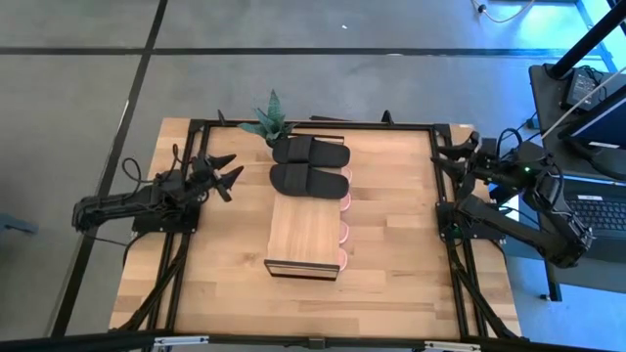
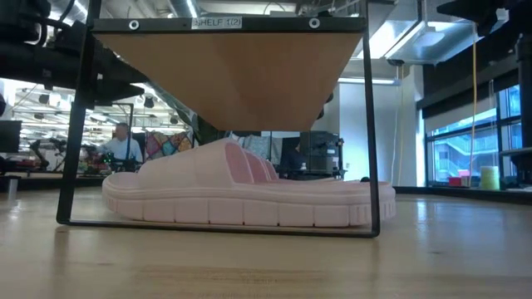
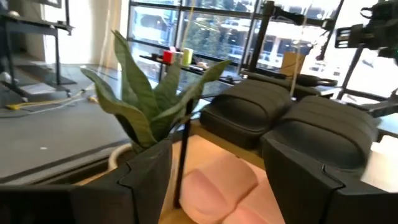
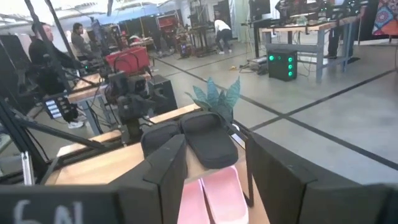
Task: Pick and place slides into the shelf
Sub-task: Return to Home Position
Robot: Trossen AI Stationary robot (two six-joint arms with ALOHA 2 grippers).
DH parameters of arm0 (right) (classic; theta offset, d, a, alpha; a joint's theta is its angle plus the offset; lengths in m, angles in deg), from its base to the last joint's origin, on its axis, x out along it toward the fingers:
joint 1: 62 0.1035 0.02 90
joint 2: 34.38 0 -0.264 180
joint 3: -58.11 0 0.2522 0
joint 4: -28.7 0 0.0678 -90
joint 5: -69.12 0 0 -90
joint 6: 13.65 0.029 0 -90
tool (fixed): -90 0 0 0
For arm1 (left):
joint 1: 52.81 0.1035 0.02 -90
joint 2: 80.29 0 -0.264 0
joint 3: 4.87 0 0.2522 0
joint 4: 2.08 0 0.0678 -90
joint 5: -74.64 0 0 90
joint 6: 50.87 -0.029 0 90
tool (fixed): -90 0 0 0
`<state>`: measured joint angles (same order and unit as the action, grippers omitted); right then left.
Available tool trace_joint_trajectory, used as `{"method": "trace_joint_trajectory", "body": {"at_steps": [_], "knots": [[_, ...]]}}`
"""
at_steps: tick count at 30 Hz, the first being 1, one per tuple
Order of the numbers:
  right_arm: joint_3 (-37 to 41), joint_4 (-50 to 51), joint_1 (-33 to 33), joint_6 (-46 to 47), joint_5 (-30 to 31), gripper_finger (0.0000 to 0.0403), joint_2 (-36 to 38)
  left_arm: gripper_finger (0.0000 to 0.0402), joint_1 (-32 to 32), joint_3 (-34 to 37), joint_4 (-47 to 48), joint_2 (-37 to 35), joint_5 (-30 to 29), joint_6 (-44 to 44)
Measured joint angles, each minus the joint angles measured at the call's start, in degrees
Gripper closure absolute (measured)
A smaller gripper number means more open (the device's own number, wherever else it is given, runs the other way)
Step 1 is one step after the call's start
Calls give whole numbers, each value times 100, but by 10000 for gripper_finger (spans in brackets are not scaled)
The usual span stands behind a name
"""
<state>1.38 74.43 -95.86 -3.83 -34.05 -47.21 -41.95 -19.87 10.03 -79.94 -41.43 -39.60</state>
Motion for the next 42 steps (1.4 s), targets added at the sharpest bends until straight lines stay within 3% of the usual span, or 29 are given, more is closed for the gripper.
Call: {"method": "trace_joint_trajectory", "body": {"at_steps": [8,15,20,30,42], "knots": [[411,-158,0,-443,5,230,486,160,75,0,-8,1,-203,-1028],[1336,-474,0,-709,7,230,992,160,75,0,-7,1,-203,-1050],[2121,-1426,0,-723,9,230,1276,160,75,0,-7,1,-200,-1050],[3050,-2137,0,-579,-13,230,1278,160,75,0,-7,-1,-187,-1047],[4259,-4209,0,65,-20,230,1278,160,75,0,-7,1,-194,-1041]]}}
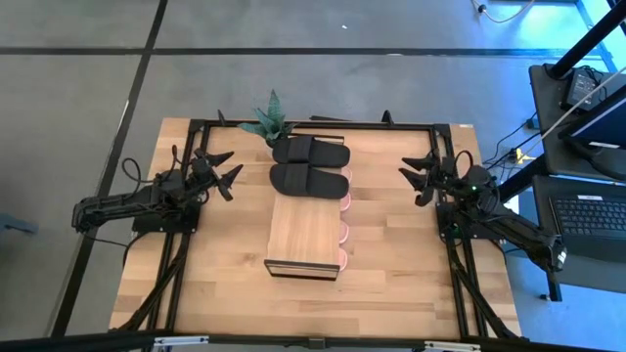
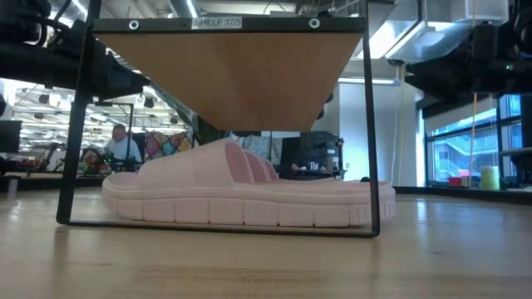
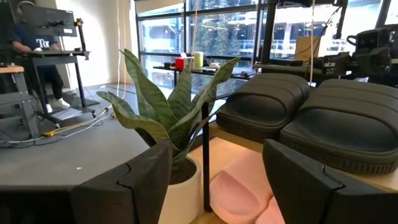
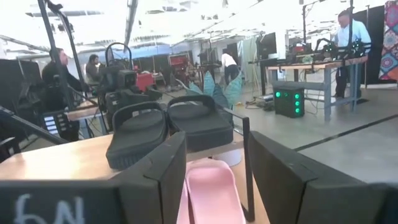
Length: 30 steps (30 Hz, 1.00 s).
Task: Pick and place slides into the shelf
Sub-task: Return to Home Position
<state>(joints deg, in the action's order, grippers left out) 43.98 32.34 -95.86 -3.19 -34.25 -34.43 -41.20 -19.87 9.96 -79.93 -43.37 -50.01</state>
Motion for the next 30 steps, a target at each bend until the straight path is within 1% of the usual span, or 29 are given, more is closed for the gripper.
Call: {"method": "trace_joint_trajectory", "body": {"at_steps": [6,11,12,30], "knots": [[-1,-44,0,-162,20,230,-4,160,0,0,0,0,-2,0],[-10,731,2,-107,38,230,-14,160,0,0,0,0,-2,0],[-24,760,2,-30,64,230,-51,160,0,0,0,0,-2,0],[-36,797,0,123,79,230,-105,160,-2,0,-2,0,-4,0]]}}
